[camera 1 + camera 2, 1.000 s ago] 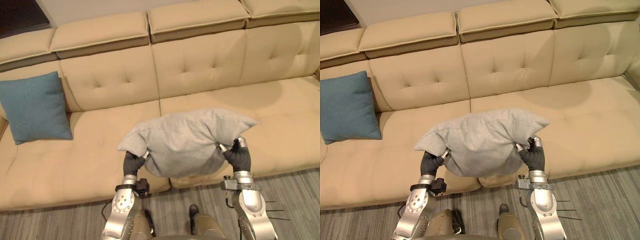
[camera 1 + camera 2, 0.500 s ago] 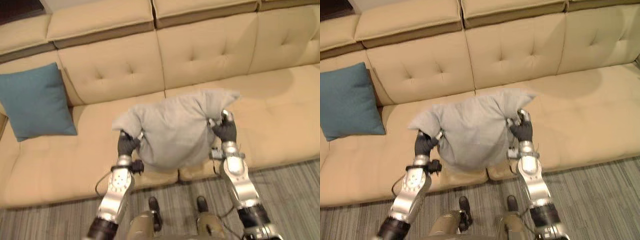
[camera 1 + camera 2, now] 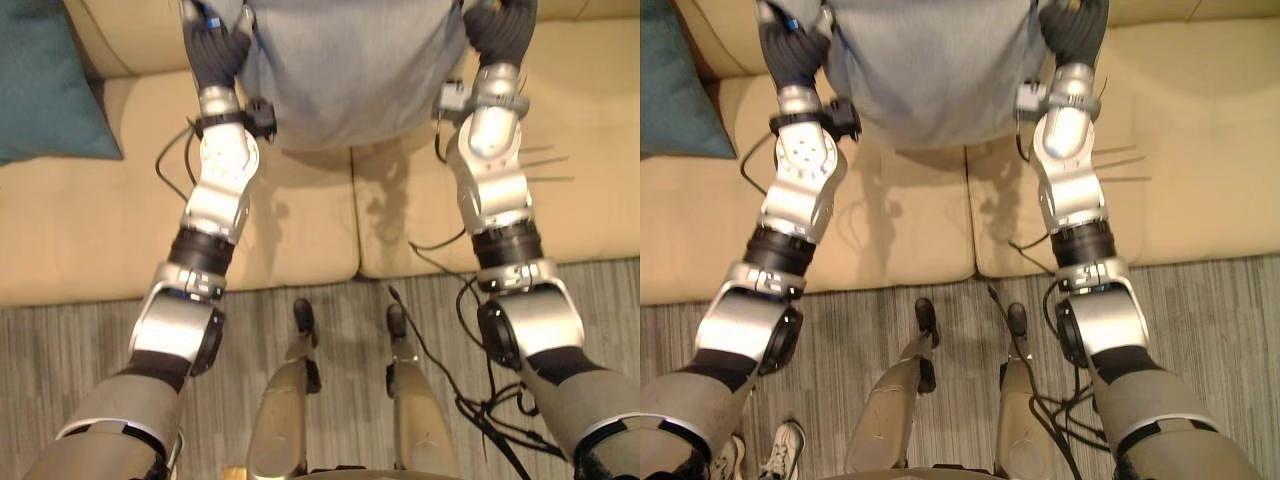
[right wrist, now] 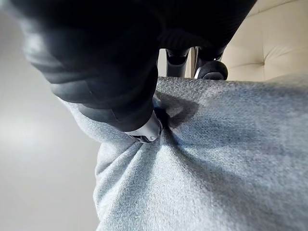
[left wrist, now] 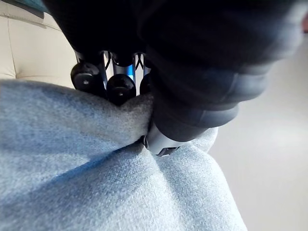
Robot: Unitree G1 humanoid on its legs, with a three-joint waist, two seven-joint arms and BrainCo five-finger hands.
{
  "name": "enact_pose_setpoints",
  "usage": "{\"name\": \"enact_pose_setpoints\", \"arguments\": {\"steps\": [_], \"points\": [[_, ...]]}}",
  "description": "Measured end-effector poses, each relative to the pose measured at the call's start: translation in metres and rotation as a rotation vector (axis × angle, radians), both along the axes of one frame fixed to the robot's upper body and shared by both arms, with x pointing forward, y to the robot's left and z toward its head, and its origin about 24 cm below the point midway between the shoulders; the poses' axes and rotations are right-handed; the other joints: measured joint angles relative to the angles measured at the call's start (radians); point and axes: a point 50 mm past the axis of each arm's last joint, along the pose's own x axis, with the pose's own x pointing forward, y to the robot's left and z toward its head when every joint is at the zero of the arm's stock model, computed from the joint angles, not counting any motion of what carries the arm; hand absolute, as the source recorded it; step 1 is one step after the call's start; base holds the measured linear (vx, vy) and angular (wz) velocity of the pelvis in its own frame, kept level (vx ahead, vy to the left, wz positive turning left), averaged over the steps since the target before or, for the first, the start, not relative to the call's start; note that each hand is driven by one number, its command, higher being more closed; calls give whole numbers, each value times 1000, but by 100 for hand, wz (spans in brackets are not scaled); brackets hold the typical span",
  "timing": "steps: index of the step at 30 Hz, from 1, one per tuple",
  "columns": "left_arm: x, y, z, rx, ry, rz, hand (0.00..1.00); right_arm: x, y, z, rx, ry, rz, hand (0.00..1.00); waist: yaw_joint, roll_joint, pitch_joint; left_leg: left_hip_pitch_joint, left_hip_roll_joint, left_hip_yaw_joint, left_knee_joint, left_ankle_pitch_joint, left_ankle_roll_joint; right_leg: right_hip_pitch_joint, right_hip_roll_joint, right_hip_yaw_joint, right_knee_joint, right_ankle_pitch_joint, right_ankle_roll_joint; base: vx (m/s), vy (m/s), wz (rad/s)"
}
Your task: Pick up cushions and gather them together orderly.
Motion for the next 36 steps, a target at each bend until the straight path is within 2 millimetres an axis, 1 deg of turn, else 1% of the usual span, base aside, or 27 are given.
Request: {"name": "enact_pose_setpoints", "arguments": {"steps": [2,3,4,5,8,9,12,14,18,20,23,24,26,29,30,31,32,34,35,36], "points": [[2,-1,8,0,-1,6,100,1,-1,9,0,-4,-7,100,-1,0,11,-10,0,-3,-14,11,-1,-15,1,-3,0,1,0,-19,-33,5],[5,-1,12,2,5,13,0,3,-1,14,1,2,-11,100,-7,0,12,-25,0,-5,-29,22,0,-35,2,-10,0,3,0,-11,-45,10],[8,0,15,1,17,23,0,7,-2,17,4,18,-16,0,-14,0,14,-43,0,-12,-36,28,-3,-52,2,-18,0,4,0,-6,-60,12],[9,0,16,2,27,29,0,9,-3,19,14,33,-15,0,-20,0,16,-53,0,-15,-42,32,-3,-64,2,-21,1,4,0,10,-40,9],[12,1,18,2,41,33,0,11,-13,23,19,46,-40,0,-18,0,28,-83,0,-12,-50,35,-5,-100,2,-20,3,4,0,13,-23,0],[12,1,22,-4,37,19,0,11,-17,25,28,42,-39,0,-18,0,29,-105,1,-9,-50,35,-5,-122,2,-20,5,4,0,0,0,0],[9,4,32,-44,13,6,0,7,-16,36,23,15,-29,0,-18,0,29,-122,4,2,-49,35,-5,-143,3,-20,9,4,0,29,-17,-5],[7,7,38,-74,-1,-4,0,5,-13,43,21,3,0,0,-15,0,29,-122,16,7,-47,34,-6,-144,6,-20,14,4,0,15,-14,-2],[5,16,46,-71,-16,0,0,4,-17,48,2,0,5,0,-8,0,29,-124,24,9,-46,34,-7,-149,13,-22,25,3,0,1,-5,-1],[3,28,50,-64,-27,29,0,0,-20,56,-34,-11,-8,0,4,0,29,-129,32,11,-44,34,-7,-159,16,-23,35,3,0,-11,-30,-4],[-5,51,64,-40,-64,89,0,-11,-34,78,-86,-65,-45,0,7,2,30,-145,35,7,-21,32,-10,-168,17,-31,47,3,0,-21,-8,4],[-7,54,65,-40,-71,97,0,-13,-37,80,-89,-73,-43,0,8,2,30,-145,35,7,-19,32,-10,-168,17,-31,51,3,0,-38,-8,6],[-14,67,72,-45,-103,127,0,-19,-47,86,-78,-93,-47,0,8,2,30,-143,35,4,-13,33,-11,-167,16,-38,67,1,-1,-48,-6,7],[-25,76,75,-42,-158,137,0,-27,-51,91,-60,-128,-21,0,8,2,30,-137,33,5,-12,34,-13,-165,16,-38,77,-1,-4,-46,-9,2],[-29,80,67,-41,-179,135,0,-30,-50,89,-68,-148,-3,0,8,2,30,-128,33,8,-12,34,-13,-158,16,-38,79,-3,-7,-50,-25,-3],[-32,82,51,-25,-176,131,0,-34,-49,81,-98,-164,12,0,9,2,30,-114,33,9,-13,34,-13,-145,15,-38,78,-6,-11,-39,-23,-1],[-33,82,41,-14,-168,127,0,-35,-49,74,-121,-168,20,0,7,2,30,-105,33,10,-16,30,-18,-134,17,-35,78,-17,-14,-19,-47,1],[-37,87,-5,17,-107,119,0,-40,-51,39,-192,-156,48,0,9,1,30,-69,36,11,-30,25,-24,-106,18,-31,79,-29,-17,-5,-53,-1],[-39,91,-37,20,-38,120,0,-40,-55,12,-218,-110,54,0,10,1,30,-49,36,14,-32,25,-24,-90,20,-30,79,-34,-17,9,-47,-5],[-40,93,-53,17,4,117,0,-40,-57,-2,-232,-78,56,0,10,1,30,-40,35,17,-33,25,-24,-82,20,-28,79,-37,-18,23,-67,-6]]}}
